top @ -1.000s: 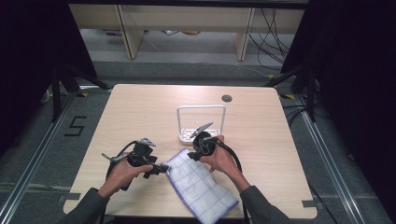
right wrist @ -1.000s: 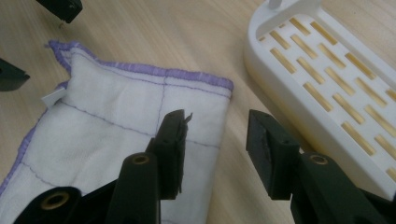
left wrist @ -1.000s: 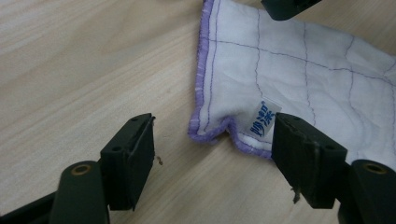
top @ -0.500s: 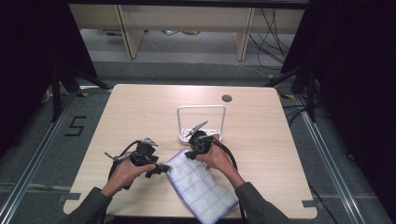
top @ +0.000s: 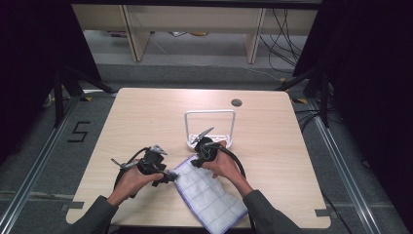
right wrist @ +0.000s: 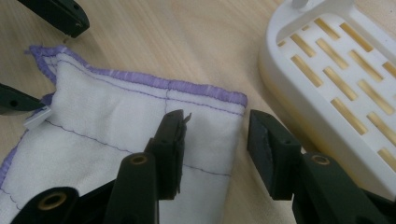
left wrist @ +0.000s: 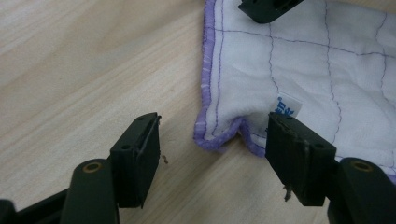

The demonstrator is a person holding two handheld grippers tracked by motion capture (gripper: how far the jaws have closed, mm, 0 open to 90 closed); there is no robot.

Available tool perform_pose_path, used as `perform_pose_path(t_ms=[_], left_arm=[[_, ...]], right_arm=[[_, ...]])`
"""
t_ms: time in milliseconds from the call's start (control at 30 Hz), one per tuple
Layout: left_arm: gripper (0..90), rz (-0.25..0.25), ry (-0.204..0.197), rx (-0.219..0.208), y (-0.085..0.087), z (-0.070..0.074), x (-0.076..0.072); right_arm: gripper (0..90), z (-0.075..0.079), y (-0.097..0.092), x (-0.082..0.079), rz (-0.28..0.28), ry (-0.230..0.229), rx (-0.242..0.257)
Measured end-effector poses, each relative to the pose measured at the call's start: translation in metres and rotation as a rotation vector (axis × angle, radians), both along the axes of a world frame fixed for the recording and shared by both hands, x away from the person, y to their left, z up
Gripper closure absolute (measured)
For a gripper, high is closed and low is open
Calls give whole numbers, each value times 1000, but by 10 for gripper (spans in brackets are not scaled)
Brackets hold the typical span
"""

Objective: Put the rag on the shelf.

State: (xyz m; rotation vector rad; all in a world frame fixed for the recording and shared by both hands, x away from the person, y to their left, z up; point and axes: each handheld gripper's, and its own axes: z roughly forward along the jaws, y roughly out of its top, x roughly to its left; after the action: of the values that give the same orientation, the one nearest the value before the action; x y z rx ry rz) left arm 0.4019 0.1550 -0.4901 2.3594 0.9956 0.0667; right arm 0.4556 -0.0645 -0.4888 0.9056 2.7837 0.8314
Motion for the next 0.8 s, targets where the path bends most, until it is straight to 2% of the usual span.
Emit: perform_pose_path(t_ms=[167, 200, 233, 333, 400, 433, 467, 500, 567, 600, 733, 800], left_arm=[[416, -22, -9, 21, -3, -3, -1], [435, 1, -12, -2, -5, -4, -2], [452, -2, -13, 2, -6, -5, -3], [511, -41, -15, 26, -6, -4, -2], [554, -42, -28, 11, -7, -5, -3], [570, -47, -31, 17, -8, -5, -4], [598, -72, -40, 42, -7, -4, -3], [627, -60, -51, 29, -9, -5, -5], [692, -74, -65, 37, -10, -5, -5], [727, -98, -71, 57, -9, -4, -5], [800, -125, -95, 64, -9, -5, -6], [817, -112, -116, 43, -10, -4, -8]], right_arm=[[581, -2, 1, 1, 0, 13, -6], [588, -3, 1, 1, -1, 23, -6], [594, -3, 1, 1, 0, 25, -8], [627, -3, 1, 2, 7, 31, -4], [658, -4, 1, 1, 16, 31, -3], [678, -4, 1, 0, 18, 33, -2], [702, -3, 2, 0, 21, 35, -4], [729, -3, 2, 0, 28, 32, -5], [794, -3, 3, -2, 37, 44, 1], [812, -3, 3, -2, 42, 37, 0], [848, -3, 4, -4, 47, 27, -10], [854, -2, 4, -6, 48, 21, -9]])
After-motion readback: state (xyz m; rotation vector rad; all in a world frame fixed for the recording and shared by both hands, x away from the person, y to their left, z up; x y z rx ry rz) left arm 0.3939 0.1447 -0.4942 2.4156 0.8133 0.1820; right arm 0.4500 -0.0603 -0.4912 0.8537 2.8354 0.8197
